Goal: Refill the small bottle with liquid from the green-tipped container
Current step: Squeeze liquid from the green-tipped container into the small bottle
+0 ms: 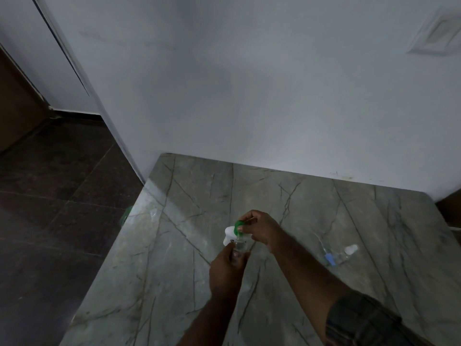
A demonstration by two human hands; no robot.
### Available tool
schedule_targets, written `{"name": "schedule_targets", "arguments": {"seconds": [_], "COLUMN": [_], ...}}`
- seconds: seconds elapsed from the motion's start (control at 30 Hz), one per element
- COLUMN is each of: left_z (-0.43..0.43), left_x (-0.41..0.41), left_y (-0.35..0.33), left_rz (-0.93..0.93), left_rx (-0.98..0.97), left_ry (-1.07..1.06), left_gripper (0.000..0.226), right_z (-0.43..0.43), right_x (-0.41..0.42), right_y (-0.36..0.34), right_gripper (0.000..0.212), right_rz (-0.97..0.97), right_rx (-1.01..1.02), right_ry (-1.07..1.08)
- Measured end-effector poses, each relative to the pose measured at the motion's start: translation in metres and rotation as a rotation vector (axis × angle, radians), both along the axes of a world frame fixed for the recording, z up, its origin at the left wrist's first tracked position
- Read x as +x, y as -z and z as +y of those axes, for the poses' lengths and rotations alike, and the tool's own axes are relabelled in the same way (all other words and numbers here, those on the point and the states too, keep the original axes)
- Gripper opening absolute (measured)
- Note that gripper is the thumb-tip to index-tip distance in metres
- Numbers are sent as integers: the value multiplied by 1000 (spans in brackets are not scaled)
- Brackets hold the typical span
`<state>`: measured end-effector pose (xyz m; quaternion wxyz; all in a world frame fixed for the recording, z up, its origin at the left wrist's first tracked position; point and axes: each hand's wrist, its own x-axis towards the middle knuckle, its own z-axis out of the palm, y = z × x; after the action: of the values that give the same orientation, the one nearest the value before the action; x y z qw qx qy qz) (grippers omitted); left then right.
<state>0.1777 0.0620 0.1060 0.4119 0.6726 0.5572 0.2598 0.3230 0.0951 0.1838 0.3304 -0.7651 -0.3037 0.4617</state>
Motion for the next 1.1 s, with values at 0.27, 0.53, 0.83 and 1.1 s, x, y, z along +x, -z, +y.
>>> {"name": "schedule_targets", "arguments": {"seconds": [0.27,0.53,0.83,1.1], "left_z": [5,3,2,6], "left_x": [3,4,5,5], "left_y": [-6,1,2,1], "left_rz": [17,39,46,71], "left_rx": [6,-19,-34,-25], "left_ry": [-15,-24,-30,-12], "left_gripper": [42,46,50,47], "right_z": [2,7,5,8], "right_x": [5,5,8,10], "right_y": [-9,5,7,4], "right_gripper": [22,25,26,27], "right_rz": [40,-108,-137,-220], "right_rx": [-20,12,27,-1], "right_ry": [41,-43,-94,-161]}}
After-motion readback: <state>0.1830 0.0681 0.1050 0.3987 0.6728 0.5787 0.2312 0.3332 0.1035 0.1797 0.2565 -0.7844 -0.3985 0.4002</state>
